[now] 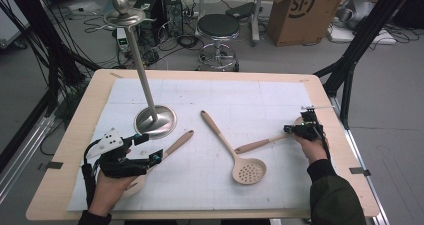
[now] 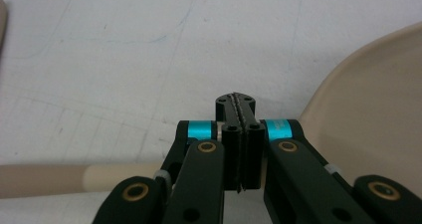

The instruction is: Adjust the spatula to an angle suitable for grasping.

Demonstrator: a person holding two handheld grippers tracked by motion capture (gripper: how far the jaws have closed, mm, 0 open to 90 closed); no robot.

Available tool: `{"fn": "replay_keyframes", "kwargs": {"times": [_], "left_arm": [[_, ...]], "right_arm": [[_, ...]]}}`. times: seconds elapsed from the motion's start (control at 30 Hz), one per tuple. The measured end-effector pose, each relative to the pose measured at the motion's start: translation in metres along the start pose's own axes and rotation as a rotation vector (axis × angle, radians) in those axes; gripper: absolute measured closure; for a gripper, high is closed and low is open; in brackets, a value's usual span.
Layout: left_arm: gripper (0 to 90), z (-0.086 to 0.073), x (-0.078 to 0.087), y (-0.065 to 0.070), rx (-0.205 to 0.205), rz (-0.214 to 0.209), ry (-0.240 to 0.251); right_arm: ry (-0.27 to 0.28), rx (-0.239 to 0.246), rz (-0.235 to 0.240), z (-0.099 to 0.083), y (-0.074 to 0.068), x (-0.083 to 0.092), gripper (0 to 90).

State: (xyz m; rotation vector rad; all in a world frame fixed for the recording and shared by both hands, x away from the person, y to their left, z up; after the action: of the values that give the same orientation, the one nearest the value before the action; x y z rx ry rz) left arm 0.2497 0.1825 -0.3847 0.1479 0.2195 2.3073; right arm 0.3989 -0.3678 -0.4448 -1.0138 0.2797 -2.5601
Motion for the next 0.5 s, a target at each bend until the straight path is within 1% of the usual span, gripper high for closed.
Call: {"fn": "replay_keyframes", "kwargs": {"times": [0.03, 0.1, 0.2, 0.27, 0.33, 0.37, 0.4, 0.43, 0.47, 0.5], "left_arm": [[22.0, 0.0, 0.0, 0.0, 0.001, -0.001, 0.002], [22.0, 0.001, 0.0, 0.001, -0.001, -0.003, 0.004], [22.0, 0.001, 0.0, 0.001, -0.001, -0.006, 0.005], [22.1, 0.002, 0.0, 0.002, 0.001, -0.008, 0.006], [22.1, 0.002, 0.0, 0.002, 0.0, -0.009, 0.008], [22.1, 0.002, -0.001, 0.002, -0.001, -0.01, 0.008], [22.1, 0.002, -0.001, 0.002, -0.001, -0.01, 0.009], [22.2, 0.002, -0.001, 0.002, -0.001, -0.009, 0.009], [22.2, 0.002, -0.002, 0.003, 0.0, -0.009, 0.006], [22.2, 0.002, -0.002, 0.003, -0.001, -0.01, 0.006]], "right_arm": [[0.006, -0.023, 0.003, -0.002, 0.001, 0.002, 90.0], [0.007, -0.04, 0.004, -0.005, 0.002, 0.005, 90.0], [0.012, -0.04, 0.006, -0.009, 0.002, 0.01, 90.0], [0.02, -0.053, 0.019, -0.012, 0.004, 0.013, 90.0], [0.042, -0.093, 0.06, -0.014, 0.005, 0.016, 90.0], [0.05, -0.106, 0.083, -0.015, 0.005, 0.018, 90.0], [0.063, -0.112, 0.097, -0.015, 0.003, 0.019, 90.0], [0.08, -0.095, 0.13, -0.015, -0.005, 0.022, 90.0], [0.08, -0.095, 0.13, -0.015, -0.005, 0.022, 90.0], [0.069, -0.07, 0.175, -0.015, -0.019, 0.023, 90.0]]}}
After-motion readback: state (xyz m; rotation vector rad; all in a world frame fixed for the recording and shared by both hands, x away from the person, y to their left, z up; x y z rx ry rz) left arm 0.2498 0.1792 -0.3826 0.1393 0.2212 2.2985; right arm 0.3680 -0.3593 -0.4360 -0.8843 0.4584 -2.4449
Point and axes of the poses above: each handheld gripper's, and its own axes: x roughly backward along the jaws, z roughly out of its top, y roughly to its right, the point moved 1 cm from there along -x, roughly forward along the jaws, and after that the axes turned 12 degrees about y, right-handed, at the moved point
